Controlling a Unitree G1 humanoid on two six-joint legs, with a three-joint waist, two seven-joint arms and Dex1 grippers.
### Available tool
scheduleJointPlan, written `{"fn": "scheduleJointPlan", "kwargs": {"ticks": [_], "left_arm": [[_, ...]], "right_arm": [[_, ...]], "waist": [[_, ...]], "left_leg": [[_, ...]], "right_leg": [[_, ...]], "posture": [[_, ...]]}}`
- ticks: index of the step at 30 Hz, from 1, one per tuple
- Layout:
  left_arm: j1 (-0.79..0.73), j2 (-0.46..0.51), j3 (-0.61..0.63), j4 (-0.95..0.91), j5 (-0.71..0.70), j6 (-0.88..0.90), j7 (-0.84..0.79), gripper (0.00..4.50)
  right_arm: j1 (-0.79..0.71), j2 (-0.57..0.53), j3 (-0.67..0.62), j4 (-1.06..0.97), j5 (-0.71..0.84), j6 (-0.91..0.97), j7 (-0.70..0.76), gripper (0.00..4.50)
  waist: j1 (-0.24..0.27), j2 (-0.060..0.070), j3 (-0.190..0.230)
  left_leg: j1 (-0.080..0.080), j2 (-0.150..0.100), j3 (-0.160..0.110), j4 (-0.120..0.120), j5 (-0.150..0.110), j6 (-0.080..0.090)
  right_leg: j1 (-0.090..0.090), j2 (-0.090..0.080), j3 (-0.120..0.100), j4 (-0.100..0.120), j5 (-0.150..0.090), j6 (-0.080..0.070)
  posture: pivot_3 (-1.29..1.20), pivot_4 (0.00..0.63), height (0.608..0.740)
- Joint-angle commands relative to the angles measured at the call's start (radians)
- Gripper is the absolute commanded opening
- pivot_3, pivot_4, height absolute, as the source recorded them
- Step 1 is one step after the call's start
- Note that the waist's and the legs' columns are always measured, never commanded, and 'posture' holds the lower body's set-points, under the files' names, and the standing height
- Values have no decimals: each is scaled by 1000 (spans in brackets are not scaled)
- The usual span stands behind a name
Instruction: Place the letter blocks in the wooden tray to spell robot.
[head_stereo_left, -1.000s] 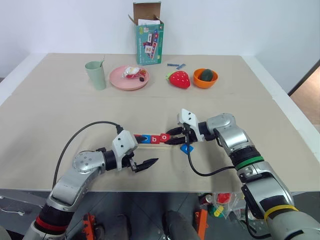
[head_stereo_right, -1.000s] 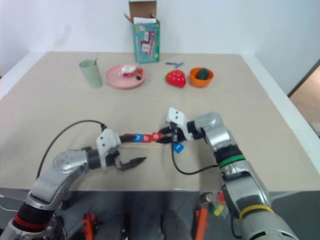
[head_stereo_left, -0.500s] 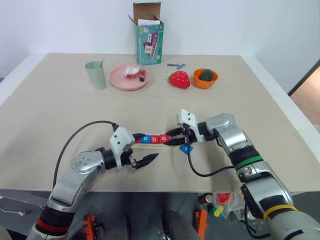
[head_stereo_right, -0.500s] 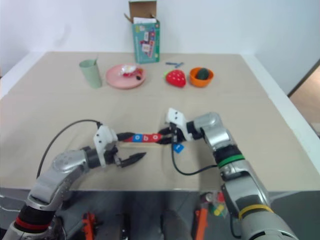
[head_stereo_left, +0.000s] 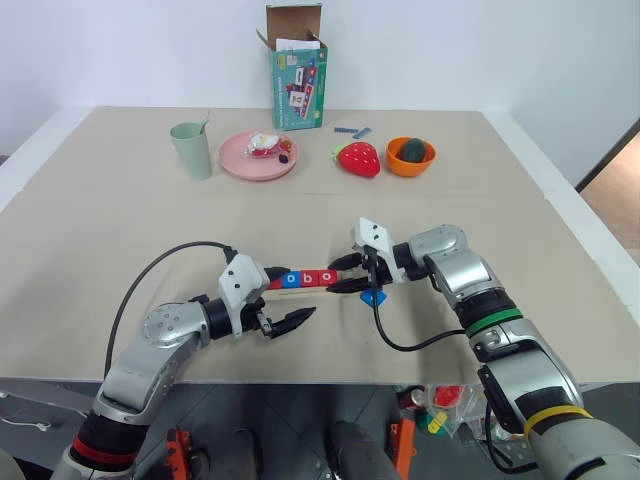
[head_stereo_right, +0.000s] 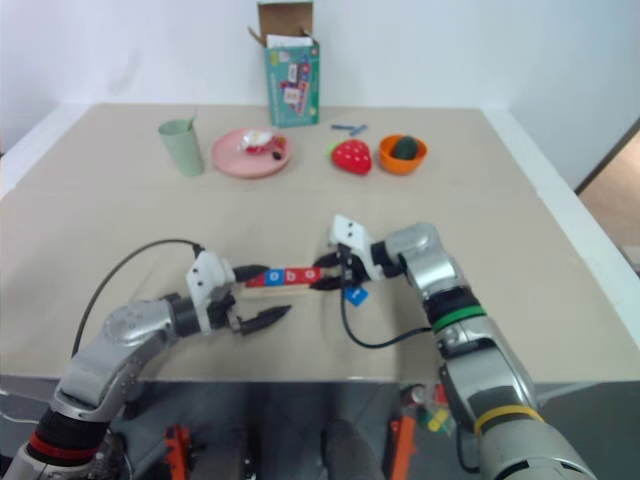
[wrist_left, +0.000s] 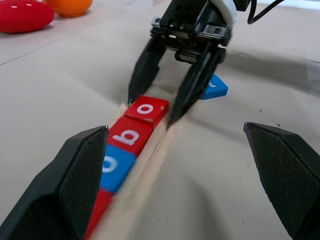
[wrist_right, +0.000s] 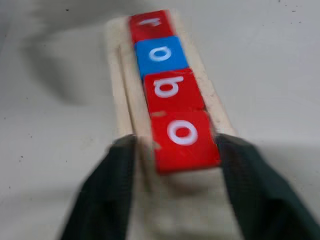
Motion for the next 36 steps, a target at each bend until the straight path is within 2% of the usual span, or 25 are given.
{"fn": "scheduleJointPlan", "kwargs": {"ticks": [1, 2, 7, 13, 17, 25, 26, 27, 30, 31, 32, 36], "left_arm": [[0, 10, 9, -39, 3, -11, 2, 4500], [-1, 11, 8, -38, 3, -11, 2, 4500], [-3, 19, 7, -35, 4, -14, -1, 4500], [-4, 20, -1, -29, 10, -20, -5, 4500], [-10, 17, -3, -23, 7, -23, -11, 4500], [-28, 13, -18, -1, 15, -35, -30, 4500], [-30, 13, -20, 0, 16, -35, -33, 4500], [-31, 15, -21, 1, 17, -35, -36, 4500], [-31, 20, -21, -1, 19, -33, -40, 4500], [-30, 21, -21, -1, 20, -32, -41, 4500], [-29, 21, -21, -2, 21, -32, -42, 4500], [-23, 20, -21, -7, 26, -31, -44, 4500]], "right_arm": [[-26, -4, -12, -25, 10, 0, 5, 4282], [-26, -6, -17, -35, 15, 4, 3, 4441], [-16, -24, -62, -144, 68, 91, -12, 4441], [62, -74, -102, -336, 125, 203, -44, 4441], [126, -121, -164, -420, 132, 268, -148, 4441], [243, -109, -149, -478, 84, 209, -311, 4441], [248, -106, -149, -481, 83, 203, -324, 4054], [254, -101, -151, -492, 94, 208, -327, 3894], [262, -95, -153, -533, 127, 234, -328, 2968], [263, -93, -154, -545, 137, 245, -326, 2442], [263, -92, -154, -557, 146, 254, -325, 2268], [272, -104, -139, -601, 177, 307, -303, 806]], "waist": [[0, 0, 0], [0, 0, 0], [0, 0, 0], [1, 0, 0], [2, 0, 0], [0, 0, 0], [0, 0, 0], [0, 0, 0], [0, 0, 0], [0, 0, 0], [0, 0, 0], [0, 0, 0]], "left_leg": [[0, 0, 0, 0, 0, 0], [0, 0, 0, 0, 0, 0], [0, 0, 0, 0, 0, 0], [-1, 0, -1, 0, 0, 0], [-1, 0, -1, 0, 0, 0], [-1, 0, -1, -1, 0, 0], [-1, 0, -1, -1, 0, 0], [-1, 0, -1, -1, 0, 0], [-1, 0, -1, 0, 0, 0], [-1, 0, -1, 0, 0, 0], [-1, 0, -1, 0, 0, 0], [-2, 0, -1, -1, 0, 0]], "right_leg": [[0, 0, 0, 0, 0, 0], [0, 0, 0, 0, 0, 0], [-1, 0, 0, 0, 0, 0], [0, 0, -1, 0, -1, 0], [-1, 0, -1, 0, -1, 0], [-2, 0, -1, 0, -1, -1], [-2, 0, -1, 0, -1, -1], [-2, 0, -1, 0, -1, -1], [-1, 0, -1, 0, -1, 0], [-1, 0, -1, 0, -1, 0], [-1, 0, -1, 0, -1, 0], [-1, 0, -1, 0, -1, 0]], "posture": [[0, 150, 740], [0, 150, 740], [0, 150, 740], [0, 150, 740], [0, 150, 740], [0, 150, 740], [0, 150, 740], [0, 150, 740], [0, 150, 740], [0, 150, 740], [0, 150, 740], [0, 150, 740]]}}
